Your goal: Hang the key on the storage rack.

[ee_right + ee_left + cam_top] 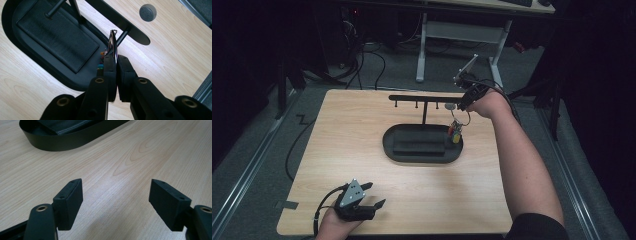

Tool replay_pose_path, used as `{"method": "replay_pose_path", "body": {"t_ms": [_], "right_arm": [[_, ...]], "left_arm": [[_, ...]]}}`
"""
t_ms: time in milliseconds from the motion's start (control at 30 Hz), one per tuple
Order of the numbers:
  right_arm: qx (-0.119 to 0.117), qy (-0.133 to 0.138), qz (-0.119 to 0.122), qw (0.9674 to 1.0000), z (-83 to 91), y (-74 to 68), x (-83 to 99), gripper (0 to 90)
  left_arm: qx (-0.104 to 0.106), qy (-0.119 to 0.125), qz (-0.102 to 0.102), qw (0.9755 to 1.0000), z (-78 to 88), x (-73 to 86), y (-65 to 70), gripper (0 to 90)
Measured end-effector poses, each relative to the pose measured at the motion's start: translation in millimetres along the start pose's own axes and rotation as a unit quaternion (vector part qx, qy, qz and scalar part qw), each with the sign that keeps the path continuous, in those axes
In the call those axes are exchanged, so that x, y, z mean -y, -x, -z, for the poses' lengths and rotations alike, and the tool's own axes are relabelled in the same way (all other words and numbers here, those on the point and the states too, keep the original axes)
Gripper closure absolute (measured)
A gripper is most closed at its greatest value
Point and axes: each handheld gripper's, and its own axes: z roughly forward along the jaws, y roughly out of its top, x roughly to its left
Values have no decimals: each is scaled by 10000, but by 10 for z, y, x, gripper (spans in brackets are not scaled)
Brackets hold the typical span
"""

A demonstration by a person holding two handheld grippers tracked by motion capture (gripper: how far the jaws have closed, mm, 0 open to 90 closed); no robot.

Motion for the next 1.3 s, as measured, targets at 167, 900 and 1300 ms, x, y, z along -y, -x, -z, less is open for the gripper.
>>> {"method": "replay_pose_path", "body": {"t_ms": [167, 900, 1300], "right_arm": [[39, 49, -49, 10000, -24, 19, 6, 849], [50, 1169, -249, 9928, 218, -160, 505, 426], [153, 2034, -39, 9790, -34, -364, 1202, 367]], "left_arm": [[6, 5, -18, 10000, -1, 2, 4, 277], [38, -11, -30, 10000, -7, -4, 22, 278], [16, -39, -31, 10000, -25, 2, 21, 277]]}}
